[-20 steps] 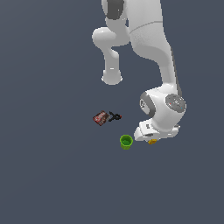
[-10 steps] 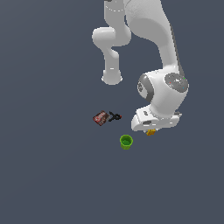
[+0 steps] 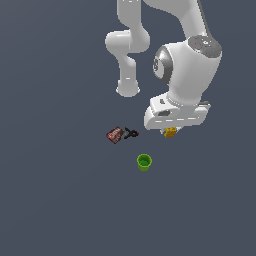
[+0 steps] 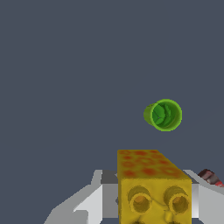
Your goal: Pick up a designated object from a clutter of objects.
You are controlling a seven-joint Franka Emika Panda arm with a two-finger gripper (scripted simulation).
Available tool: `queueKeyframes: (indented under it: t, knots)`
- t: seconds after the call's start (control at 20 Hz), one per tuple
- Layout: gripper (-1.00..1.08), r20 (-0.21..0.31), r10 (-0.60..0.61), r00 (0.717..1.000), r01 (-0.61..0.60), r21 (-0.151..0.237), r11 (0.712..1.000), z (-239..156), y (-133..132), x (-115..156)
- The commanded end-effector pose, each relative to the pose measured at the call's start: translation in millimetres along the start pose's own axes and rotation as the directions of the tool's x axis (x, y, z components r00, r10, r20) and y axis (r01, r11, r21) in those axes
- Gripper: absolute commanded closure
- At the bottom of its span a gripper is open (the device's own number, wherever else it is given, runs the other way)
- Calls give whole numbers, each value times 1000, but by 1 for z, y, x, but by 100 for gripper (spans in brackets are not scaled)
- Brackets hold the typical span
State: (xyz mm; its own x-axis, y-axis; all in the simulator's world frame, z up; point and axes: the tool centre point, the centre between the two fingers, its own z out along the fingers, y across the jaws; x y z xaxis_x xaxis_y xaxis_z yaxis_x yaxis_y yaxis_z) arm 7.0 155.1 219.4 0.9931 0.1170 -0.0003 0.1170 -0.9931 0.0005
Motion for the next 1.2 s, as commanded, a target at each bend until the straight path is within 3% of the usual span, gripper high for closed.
queueKeyframes:
  t: [0.0,0.6,1.15]
  knots:
    - [108,0,0,1000,0,1,1000,-27,8,-7]
    - [108,0,0,1000,0,2,1000,-125,36,-27]
    - [108,0,1,1000,-1,1,1000,-150,43,-30]
